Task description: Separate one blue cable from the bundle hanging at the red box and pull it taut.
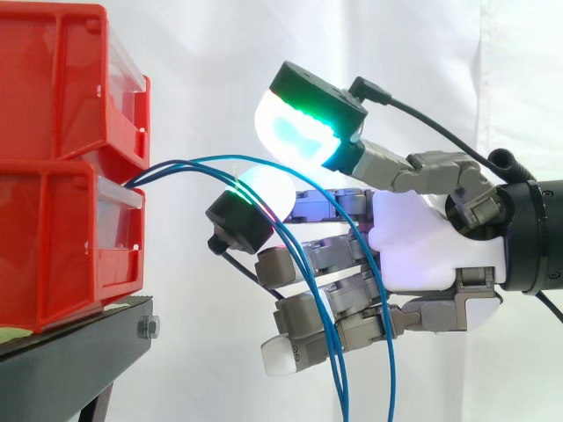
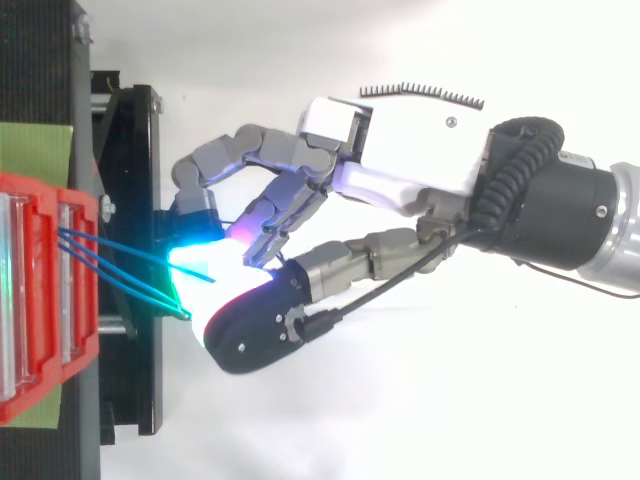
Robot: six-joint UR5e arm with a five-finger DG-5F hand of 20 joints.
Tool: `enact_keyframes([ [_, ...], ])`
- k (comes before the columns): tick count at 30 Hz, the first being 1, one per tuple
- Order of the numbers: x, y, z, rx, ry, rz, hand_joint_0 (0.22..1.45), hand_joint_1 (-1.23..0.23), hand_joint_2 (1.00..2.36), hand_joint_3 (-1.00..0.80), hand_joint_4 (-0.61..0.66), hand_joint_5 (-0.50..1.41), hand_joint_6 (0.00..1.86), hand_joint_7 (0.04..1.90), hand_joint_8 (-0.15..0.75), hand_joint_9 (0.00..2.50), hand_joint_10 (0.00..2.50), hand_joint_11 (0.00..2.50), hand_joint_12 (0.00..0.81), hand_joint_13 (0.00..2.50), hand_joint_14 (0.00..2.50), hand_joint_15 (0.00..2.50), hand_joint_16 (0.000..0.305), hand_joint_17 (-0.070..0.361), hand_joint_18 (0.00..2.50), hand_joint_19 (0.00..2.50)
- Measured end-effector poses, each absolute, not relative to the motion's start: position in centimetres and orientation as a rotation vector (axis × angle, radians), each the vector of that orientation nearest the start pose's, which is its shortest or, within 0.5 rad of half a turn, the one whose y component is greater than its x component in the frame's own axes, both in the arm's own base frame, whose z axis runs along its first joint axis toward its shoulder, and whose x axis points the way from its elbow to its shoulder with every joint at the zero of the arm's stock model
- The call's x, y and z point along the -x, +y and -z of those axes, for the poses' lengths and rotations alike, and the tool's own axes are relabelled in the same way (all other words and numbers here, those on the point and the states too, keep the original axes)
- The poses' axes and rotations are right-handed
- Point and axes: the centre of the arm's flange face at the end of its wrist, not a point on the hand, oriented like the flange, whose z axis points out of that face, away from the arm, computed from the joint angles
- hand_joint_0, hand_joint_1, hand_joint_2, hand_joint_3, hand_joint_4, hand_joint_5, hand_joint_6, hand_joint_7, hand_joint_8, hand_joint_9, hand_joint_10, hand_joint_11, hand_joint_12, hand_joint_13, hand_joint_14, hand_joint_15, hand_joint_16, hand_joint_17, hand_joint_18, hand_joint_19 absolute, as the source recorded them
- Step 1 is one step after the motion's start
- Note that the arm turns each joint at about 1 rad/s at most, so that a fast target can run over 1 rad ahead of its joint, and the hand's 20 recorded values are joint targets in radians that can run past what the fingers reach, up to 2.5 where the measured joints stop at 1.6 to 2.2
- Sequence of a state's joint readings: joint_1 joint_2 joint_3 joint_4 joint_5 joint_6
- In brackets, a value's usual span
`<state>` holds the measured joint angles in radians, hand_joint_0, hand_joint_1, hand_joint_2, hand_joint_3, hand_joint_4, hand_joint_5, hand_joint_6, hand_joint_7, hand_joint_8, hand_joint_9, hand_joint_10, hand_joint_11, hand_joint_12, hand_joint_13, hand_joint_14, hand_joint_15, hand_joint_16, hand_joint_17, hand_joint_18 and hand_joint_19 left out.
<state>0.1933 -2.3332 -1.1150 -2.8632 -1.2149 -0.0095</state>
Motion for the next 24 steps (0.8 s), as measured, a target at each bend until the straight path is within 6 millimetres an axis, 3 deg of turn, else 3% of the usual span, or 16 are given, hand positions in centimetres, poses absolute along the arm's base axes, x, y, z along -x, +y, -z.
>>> enact_keyframes([
  [4, -77.60, -1.93, -24.90, -1.290, 1.117, -1.063, 0.53, -0.50, 1.00, -0.50, -0.09, -0.17, 0.79, 1.28, 0.196, 1.05, 0.02, 1.15, 0.334, 1.06, 0.03, 1.20, 0.045, 0.101, 0.58, 0.56],
  [9, -77.61, -1.93, -24.91, -1.289, 1.117, -1.063, 0.60, -0.56, 1.00, -0.50, -0.10, -0.17, 0.79, 1.35, 0.184, 1.07, 0.03, 1.20, 0.318, 1.06, 0.03, 1.21, 0.042, 0.095, 0.57, 0.58],
  [14, -77.62, -1.93, -24.92, -1.289, 1.116, -1.064, 0.59, -0.67, 1.02, -0.29, -0.06, -0.18, 0.82, 1.46, 0.189, 1.07, 0.03, 1.21, 0.317, 1.06, 0.03, 1.22, 0.042, 0.095, 0.58, 0.58],
  [24, -77.61, -1.85, -24.90, -1.289, 1.116, -1.064, 0.65, -0.79, 1.03, -0.16, -0.13, -0.20, 0.87, 1.52, 0.192, 1.07, 0.03, 1.22, 0.317, 1.07, 0.03, 1.21, 0.042, 0.095, 0.60, 0.53],
])
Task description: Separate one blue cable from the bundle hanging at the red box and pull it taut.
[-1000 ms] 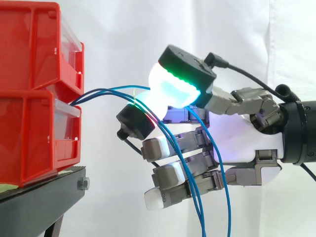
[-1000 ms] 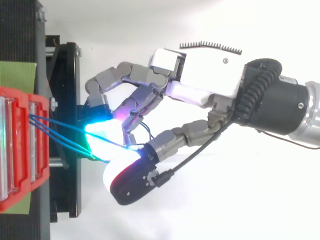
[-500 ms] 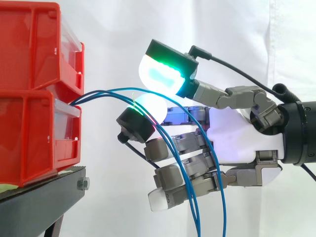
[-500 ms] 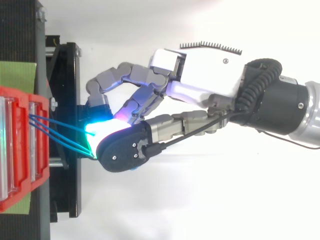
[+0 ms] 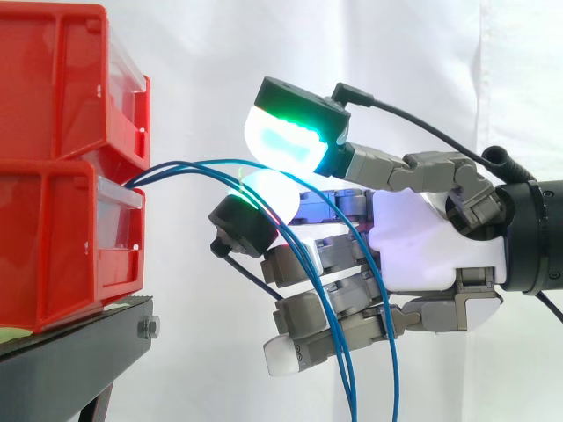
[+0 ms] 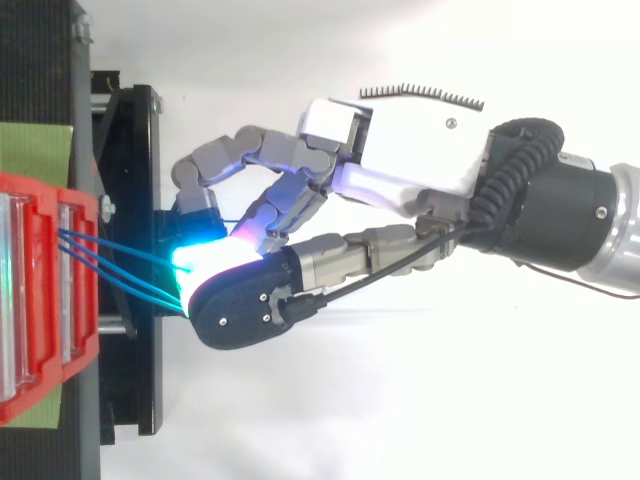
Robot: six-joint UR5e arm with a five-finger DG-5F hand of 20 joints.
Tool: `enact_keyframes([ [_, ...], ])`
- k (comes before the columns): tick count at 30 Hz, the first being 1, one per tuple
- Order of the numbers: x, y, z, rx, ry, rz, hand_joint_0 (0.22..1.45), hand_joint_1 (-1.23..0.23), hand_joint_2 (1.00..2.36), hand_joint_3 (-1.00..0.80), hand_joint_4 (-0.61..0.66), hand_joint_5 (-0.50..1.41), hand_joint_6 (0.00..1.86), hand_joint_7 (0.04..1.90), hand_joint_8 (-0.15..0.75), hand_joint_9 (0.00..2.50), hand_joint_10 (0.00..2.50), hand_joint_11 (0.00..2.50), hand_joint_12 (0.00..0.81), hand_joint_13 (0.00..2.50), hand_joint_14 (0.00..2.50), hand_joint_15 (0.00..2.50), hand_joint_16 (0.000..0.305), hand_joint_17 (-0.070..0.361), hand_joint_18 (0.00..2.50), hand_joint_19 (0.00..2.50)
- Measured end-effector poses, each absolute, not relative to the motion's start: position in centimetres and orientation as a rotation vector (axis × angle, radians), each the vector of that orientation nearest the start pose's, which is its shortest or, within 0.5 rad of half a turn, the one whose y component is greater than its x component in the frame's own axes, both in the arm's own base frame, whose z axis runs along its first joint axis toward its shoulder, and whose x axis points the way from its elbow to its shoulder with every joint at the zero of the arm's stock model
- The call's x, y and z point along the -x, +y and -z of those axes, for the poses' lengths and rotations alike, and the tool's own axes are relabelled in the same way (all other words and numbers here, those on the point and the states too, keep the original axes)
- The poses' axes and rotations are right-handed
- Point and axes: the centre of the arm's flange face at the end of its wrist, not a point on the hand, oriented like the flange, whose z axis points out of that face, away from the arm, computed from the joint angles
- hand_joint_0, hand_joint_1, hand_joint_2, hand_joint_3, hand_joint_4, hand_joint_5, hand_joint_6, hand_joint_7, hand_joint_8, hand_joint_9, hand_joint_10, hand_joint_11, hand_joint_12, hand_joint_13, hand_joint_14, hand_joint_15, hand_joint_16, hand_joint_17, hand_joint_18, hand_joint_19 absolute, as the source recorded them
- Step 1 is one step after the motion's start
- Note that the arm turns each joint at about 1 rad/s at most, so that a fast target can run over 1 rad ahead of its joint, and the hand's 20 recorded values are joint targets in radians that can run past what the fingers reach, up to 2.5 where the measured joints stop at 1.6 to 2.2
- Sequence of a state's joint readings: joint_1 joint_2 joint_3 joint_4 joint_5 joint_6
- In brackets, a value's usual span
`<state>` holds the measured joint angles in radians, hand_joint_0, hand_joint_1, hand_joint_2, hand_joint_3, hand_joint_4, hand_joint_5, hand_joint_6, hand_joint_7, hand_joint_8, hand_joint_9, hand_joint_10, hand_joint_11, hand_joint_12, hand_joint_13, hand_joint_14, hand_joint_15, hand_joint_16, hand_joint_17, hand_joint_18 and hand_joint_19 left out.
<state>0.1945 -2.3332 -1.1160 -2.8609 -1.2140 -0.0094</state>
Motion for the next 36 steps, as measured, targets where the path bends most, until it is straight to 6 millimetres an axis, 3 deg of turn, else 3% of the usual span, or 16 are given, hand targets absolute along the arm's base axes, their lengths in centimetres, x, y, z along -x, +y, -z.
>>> enact_keyframes([
  [8, -77.6, -1.7, -24.9, -1.287, 1.113, -1.065, 0.70, -0.80, 1.02, -0.33, -0.15, -0.22, 0.88, 1.38, 0.197, 1.03, 0.03, 1.23, 0.307, 1.07, 0.03, 1.20, 0.042, 0.095, 0.60, 0.53],
  [13, -77.5, -1.7, -24.3, -1.289, 1.122, -1.060, 0.69, -0.80, 1.02, -0.33, -0.15, -0.22, 0.87, 1.42, 0.195, 1.05, 0.02, 1.24, 0.305, 1.09, 0.03, 1.22, 0.041, 0.092, 0.61, 0.54],
  [19, -77.4, -1.7, -24.0, -1.276, 1.132, -1.052, 0.63, -0.69, 1.00, -0.50, -0.06, -0.22, 0.87, 1.28, 0.212, 1.07, 0.02, 1.26, 0.303, 1.12, 0.03, 1.25, 0.041, 0.093, 0.61, 0.57],
  [25, -77.4, -1.7, -23.9, -1.259, 1.145, -1.032, 0.57, -0.58, 1.00, -0.50, -0.03, -0.21, 0.86, 1.26, 0.226, 1.08, 0.02, 1.25, 0.308, 1.13, 0.03, 1.25, 0.043, 0.096, 0.62, 0.58],
  [36, -77.4, -1.8, -23.9, -1.259, 1.145, -1.024, 0.52, -0.56, 1.00, -0.50, 0.00, -0.21, 0.85, 1.27, 0.242, 1.08, 0.02, 1.24, 0.328, 1.15, 0.02, 1.25, 0.045, 0.102, 0.64, 0.59],
])
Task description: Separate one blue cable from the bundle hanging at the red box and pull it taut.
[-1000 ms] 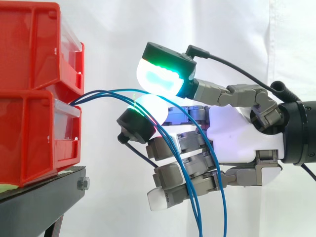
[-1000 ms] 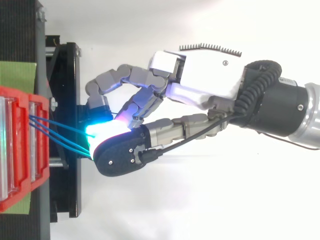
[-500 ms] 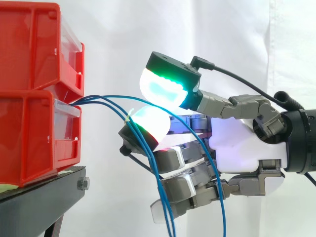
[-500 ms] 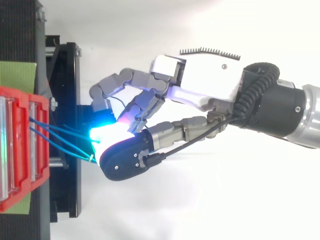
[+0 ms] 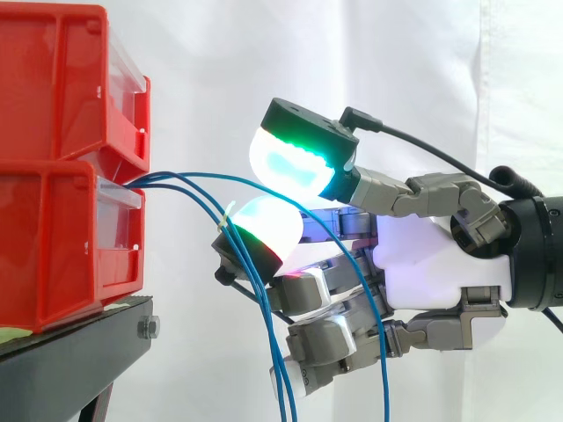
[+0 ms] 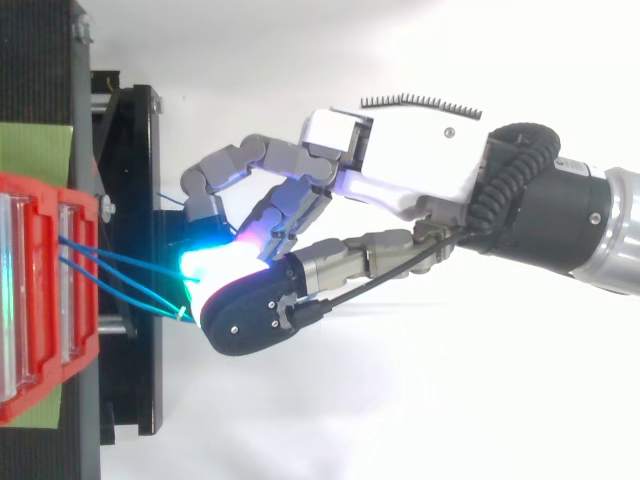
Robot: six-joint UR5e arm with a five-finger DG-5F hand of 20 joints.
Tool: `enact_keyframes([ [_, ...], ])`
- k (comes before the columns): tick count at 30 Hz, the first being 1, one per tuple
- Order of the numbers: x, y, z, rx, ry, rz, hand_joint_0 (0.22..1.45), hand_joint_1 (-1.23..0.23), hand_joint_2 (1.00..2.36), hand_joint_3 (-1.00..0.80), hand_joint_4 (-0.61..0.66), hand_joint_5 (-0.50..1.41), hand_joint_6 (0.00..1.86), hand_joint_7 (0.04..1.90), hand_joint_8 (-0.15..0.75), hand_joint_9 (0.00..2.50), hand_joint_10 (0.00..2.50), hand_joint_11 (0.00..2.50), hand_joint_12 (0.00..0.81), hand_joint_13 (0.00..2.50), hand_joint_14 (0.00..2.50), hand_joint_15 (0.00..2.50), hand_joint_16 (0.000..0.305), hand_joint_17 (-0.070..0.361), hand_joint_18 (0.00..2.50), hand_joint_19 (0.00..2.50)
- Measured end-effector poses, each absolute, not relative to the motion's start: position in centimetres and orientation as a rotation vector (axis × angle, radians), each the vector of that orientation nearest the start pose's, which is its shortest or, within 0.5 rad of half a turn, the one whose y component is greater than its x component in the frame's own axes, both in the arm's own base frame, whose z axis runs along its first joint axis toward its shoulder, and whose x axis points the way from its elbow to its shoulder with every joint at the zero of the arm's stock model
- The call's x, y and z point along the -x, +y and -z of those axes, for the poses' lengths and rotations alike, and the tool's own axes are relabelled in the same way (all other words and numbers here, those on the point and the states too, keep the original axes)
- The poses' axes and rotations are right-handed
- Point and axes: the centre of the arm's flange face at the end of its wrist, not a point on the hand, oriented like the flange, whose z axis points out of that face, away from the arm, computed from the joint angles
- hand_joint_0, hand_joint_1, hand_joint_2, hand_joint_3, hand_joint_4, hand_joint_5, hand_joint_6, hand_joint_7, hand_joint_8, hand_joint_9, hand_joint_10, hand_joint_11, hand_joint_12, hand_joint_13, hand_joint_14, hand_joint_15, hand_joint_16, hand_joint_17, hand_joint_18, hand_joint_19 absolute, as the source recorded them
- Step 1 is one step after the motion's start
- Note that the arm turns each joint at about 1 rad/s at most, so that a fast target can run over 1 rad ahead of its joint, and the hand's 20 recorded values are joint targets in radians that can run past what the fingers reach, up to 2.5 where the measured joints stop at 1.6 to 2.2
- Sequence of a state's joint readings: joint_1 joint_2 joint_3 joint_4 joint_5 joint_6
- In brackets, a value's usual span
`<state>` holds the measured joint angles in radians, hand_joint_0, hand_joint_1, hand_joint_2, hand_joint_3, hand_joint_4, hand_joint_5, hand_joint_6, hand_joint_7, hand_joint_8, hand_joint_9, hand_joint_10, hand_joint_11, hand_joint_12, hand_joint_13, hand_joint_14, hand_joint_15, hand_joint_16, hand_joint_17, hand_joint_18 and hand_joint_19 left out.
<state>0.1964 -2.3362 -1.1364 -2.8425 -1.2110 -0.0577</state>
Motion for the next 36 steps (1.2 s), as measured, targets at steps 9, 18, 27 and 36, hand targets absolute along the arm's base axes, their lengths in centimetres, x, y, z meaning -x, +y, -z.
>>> enact_keyframes([
  [9, -77.36, -1.74, -23.87, -1.259, 1.144, -1.025, 0.46, -0.56, 1.00, -0.50, 0.02, -0.21, 0.85, 1.24, 0.272, 1.10, 0.02, 1.23, 0.367, 1.17, 0.02, 1.23, 0.050, 0.113, 0.67, 0.57],
  [18, -77.35, -1.68, -23.84, -1.261, 1.144, -1.027, 0.45, -0.56, 1.00, -0.50, 0.04, -0.20, 0.85, 1.19, 0.275, 1.09, 0.02, 1.22, 0.368, 1.17, 0.02, 1.21, 0.052, 0.117, 0.68, 0.56],
  [27, -77.31, -1.69, -23.76, -1.262, 1.145, -1.025, 0.62, -0.62, 1.00, -0.48, -0.01, -0.20, 0.84, 1.32, 0.226, 1.06, 0.02, 1.24, 0.305, 1.13, 0.03, 1.25, 0.042, 0.095, 0.63, 0.60],
  [36, -77.34, -1.68, -23.77, -1.261, 1.142, -1.028, 0.61, -0.71, 1.03, -0.16, -0.03, -0.18, 0.87, 1.43, 0.229, 1.05, 0.02, 1.23, 0.312, 1.13, 0.03, 1.26, 0.042, 0.094, 0.63, 0.60],
])
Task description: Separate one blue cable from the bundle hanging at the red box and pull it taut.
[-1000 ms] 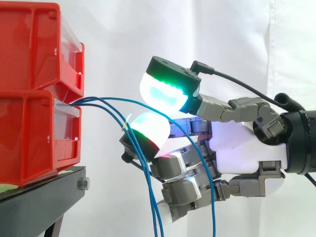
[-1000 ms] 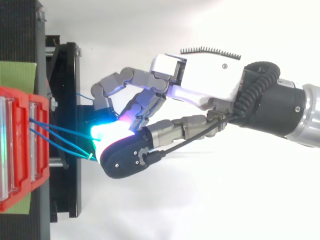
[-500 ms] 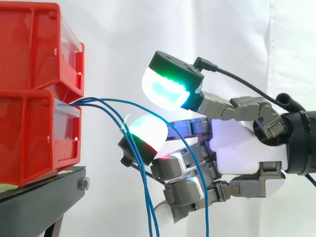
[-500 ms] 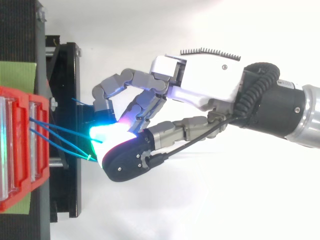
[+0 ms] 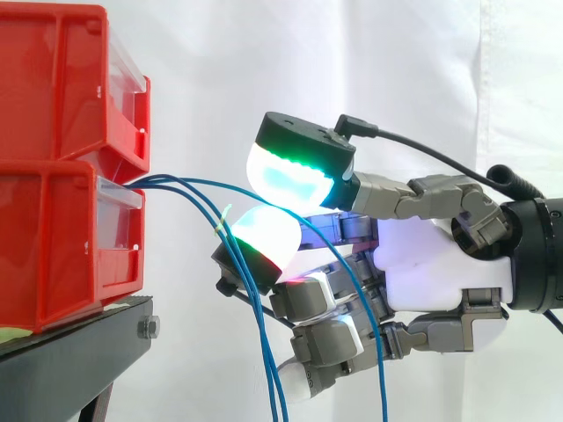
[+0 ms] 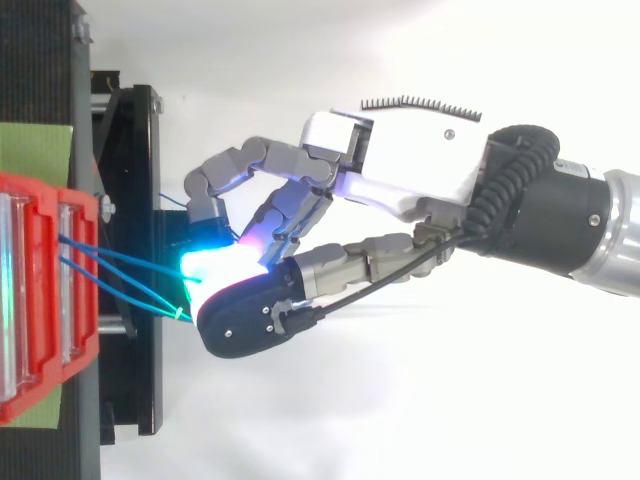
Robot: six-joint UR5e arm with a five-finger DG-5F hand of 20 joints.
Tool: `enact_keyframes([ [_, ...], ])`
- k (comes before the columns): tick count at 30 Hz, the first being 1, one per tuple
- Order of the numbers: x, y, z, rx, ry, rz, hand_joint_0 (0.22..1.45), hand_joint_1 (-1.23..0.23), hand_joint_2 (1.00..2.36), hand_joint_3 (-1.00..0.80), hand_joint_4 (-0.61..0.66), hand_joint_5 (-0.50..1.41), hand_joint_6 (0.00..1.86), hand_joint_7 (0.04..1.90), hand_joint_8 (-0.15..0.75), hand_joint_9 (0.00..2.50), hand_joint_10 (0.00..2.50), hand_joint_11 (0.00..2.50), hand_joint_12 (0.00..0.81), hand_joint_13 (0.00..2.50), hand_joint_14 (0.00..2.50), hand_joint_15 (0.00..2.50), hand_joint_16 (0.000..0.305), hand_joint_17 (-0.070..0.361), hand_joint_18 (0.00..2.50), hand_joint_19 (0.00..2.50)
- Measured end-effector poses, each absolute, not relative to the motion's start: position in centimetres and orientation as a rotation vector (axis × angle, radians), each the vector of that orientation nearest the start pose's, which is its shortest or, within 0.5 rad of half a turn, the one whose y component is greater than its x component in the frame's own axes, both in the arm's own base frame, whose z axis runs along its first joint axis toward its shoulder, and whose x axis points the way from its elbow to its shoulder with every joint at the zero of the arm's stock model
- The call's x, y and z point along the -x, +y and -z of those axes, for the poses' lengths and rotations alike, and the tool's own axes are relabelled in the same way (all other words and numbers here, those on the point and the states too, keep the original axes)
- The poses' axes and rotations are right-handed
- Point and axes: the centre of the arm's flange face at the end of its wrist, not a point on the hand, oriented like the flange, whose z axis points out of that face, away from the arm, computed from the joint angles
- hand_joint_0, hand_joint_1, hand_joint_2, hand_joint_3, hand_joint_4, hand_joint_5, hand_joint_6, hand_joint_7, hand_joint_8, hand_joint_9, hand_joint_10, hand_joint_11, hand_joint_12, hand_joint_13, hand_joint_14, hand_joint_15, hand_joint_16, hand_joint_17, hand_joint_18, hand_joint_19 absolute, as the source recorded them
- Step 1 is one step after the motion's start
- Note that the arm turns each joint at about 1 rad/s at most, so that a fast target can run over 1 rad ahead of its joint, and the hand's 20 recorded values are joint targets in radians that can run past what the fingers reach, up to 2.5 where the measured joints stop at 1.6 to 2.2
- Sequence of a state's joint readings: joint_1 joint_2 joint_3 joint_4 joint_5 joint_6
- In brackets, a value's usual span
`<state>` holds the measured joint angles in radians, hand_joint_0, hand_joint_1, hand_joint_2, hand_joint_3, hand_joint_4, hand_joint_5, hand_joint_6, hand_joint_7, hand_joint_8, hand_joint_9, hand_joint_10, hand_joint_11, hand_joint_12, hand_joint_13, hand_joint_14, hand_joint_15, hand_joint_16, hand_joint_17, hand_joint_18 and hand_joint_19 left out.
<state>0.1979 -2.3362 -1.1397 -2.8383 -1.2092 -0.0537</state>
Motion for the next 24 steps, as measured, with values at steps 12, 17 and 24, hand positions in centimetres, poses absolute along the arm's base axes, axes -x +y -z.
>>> enact_keyframes([
  [12, -77.1, -1.3, -23.2, -1.258, 1.151, -1.031, 0.59, -0.73, 1.03, -0.05, -0.03, -0.16, 0.87, 1.52, 0.232, 1.07, 0.03, 1.25, 0.318, 1.11, 0.03, 1.25, 0.042, 0.095, 0.64, 0.60],
  [17, -77.0, -0.9, -22.3, -1.241, 1.134, -1.053, 0.59, -0.72, 1.03, -0.03, -0.01, -0.16, 0.87, 1.54, 0.236, 1.10, 0.03, 1.26, 0.314, 1.11, 0.03, 1.25, 0.042, 0.095, 0.64, 0.59],
  [24, -77.2, -0.7, -22.0, -1.213, 1.093, -1.087, 0.59, -0.72, 1.03, -0.02, -0.01, -0.15, 0.87, 1.54, 0.232, 1.12, 0.03, 1.27, 0.316, 1.12, 0.03, 1.25, 0.042, 0.095, 0.65, 0.60],
])
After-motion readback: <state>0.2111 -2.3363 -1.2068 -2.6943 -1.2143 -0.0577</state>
